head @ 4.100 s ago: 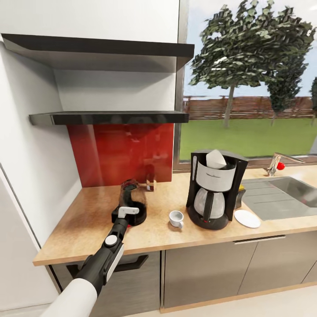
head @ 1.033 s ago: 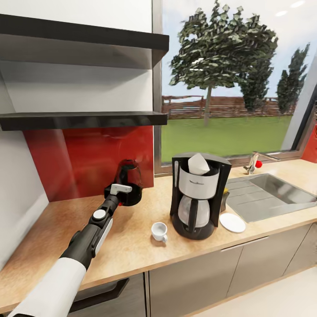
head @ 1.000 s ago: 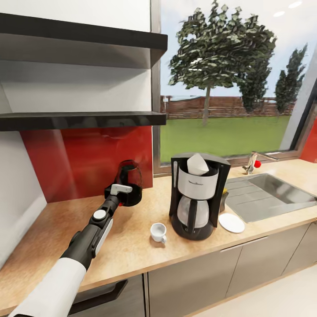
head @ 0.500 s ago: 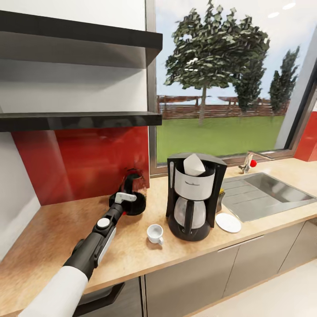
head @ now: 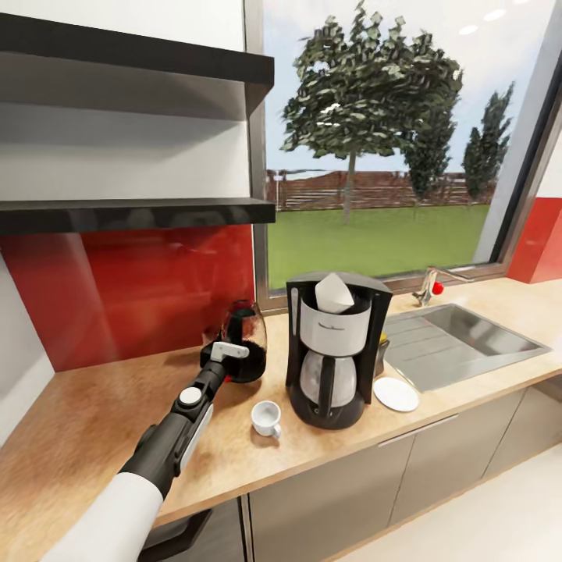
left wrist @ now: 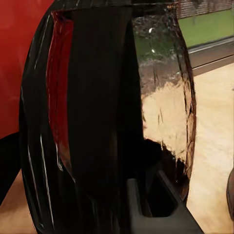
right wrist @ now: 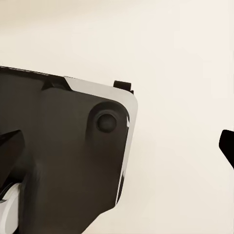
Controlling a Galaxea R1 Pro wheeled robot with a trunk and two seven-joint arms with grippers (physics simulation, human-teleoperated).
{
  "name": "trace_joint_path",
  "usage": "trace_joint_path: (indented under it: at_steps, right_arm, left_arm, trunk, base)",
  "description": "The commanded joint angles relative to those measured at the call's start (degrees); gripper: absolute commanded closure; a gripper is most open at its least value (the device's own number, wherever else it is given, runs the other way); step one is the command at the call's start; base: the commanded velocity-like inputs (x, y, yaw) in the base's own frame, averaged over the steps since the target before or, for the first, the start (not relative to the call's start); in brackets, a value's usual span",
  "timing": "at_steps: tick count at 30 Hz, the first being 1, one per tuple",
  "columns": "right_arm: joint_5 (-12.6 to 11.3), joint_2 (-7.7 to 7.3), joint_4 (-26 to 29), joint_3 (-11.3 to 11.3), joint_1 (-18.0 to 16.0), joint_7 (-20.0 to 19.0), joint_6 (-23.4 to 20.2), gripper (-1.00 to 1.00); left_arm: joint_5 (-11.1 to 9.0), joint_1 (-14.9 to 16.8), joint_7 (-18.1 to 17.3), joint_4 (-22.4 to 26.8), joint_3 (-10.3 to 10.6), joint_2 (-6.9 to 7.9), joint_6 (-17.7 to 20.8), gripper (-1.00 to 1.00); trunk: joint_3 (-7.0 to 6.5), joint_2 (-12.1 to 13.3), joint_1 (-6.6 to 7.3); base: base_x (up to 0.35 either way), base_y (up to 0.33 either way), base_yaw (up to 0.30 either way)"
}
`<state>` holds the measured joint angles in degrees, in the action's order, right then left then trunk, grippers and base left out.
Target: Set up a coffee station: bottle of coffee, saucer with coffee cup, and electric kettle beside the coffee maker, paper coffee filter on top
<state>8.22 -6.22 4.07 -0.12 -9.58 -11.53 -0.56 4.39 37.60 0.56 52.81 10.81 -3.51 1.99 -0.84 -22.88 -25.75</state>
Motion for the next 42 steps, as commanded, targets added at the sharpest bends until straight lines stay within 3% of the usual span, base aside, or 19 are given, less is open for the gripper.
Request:
trace_joint_path:
  at_steps: [1, 7, 12, 18, 36, 42]
  right_arm:
    - [0.48, -0.02, 0.06, -0.06, 0.0, -0.16, -0.06, -1.0]
    - [0.5, -0.02, 0.06, -0.05, 0.0, -0.16, -0.08, -1.0]
    - [0.56, 0.05, 0.06, -0.03, 0.0, -0.01, 0.09, -1.0]
    - [0.57, 0.07, 0.06, 0.03, 0.0, 0.01, 0.13, -1.0]
    - [0.48, 0.07, 0.06, -0.05, 0.0, 0.01, 0.15, -1.0]
    - [0.48, 0.07, 0.06, -0.03, 0.0, 0.01, 0.18, -1.0]
  left_arm:
    - [0.48, 0.01, 0.05, 0.08, 0.01, -0.01, 0.21, 1.0]
    - [0.41, -0.09, 0.05, 0.01, 0.08, -0.12, 0.21, 1.0]
    - [0.45, -1.26, -0.03, 0.01, 0.16, -1.66, -0.01, 1.0]
    - [0.44, -1.3, -0.04, -1.78, 0.17, -1.83, -3.52, 1.0]
    - [0.45, -1.44, -0.04, -2.99, 0.09, -2.55, -4.34, 1.0]
    - [0.45, -3.27, -0.04, -2.89, 0.17, -2.57, -5.78, 1.0]
  trunk:
    - [0.02, -0.04, -0.04]
    - [0.02, -0.04, -0.04]
    - [0.02, -0.04, -0.04]
    - [0.02, -0.04, -0.04]
    - [0.02, -0.04, -0.04]
    - [0.02, -0.04, -0.04]
  base:
    - [0.175, 0.0, 0.0]
    - [0.031, 0.0, 0.0]
    - [0.001, 0.0, 0.0]
    - [0.0, 0.0, 0.0]
    - [0.057, 0.0, 0.0]
    - [0.006, 0.0, 0.0]
